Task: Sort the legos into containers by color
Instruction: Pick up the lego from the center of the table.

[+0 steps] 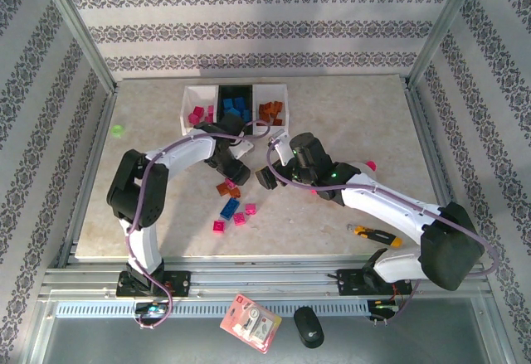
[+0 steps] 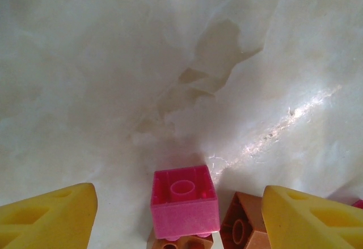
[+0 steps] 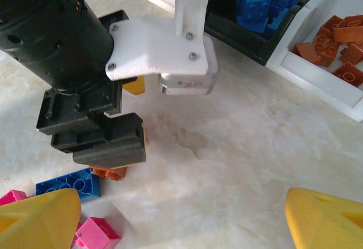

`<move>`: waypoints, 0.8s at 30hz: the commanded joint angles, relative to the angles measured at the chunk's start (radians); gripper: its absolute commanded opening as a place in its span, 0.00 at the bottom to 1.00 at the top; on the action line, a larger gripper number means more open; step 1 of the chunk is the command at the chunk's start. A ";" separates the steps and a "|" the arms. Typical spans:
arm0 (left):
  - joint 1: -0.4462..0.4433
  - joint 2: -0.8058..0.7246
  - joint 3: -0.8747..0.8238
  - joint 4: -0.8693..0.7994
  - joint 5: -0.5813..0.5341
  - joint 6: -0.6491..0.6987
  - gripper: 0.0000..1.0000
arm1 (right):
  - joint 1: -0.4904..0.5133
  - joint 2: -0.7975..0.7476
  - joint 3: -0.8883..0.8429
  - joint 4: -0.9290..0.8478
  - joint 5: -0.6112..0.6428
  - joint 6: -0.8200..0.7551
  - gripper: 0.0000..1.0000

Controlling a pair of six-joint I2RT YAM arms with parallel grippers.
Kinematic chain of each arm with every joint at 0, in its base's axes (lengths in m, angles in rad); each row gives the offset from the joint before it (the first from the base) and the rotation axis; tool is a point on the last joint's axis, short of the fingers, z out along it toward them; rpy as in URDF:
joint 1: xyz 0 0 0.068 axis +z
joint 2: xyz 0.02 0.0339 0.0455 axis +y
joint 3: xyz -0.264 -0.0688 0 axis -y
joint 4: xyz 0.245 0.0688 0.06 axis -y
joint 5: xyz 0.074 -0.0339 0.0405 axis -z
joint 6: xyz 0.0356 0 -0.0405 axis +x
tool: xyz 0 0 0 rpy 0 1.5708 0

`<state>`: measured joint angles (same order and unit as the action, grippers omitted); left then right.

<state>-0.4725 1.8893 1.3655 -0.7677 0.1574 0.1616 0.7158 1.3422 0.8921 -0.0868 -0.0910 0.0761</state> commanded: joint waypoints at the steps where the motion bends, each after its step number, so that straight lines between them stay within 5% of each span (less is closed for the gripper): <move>1: -0.014 0.029 0.017 -0.062 -0.007 0.006 0.75 | -0.004 -0.005 -0.005 -0.004 -0.001 0.009 0.93; 7: -0.015 0.063 0.004 -0.045 -0.027 -0.020 0.66 | -0.004 0.000 -0.006 0.002 -0.003 0.013 0.93; 15: -0.016 0.066 0.009 -0.048 -0.056 -0.053 0.38 | -0.004 0.007 -0.001 0.002 -0.004 0.017 0.93; 24: -0.009 -0.034 0.053 -0.065 -0.192 -0.126 0.33 | -0.002 -0.002 0.012 0.008 -0.017 0.019 0.93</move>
<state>-0.4778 1.9354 1.3697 -0.7929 0.0494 0.0845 0.7158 1.3445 0.8925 -0.0860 -0.0944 0.0807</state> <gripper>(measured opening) 0.339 0.928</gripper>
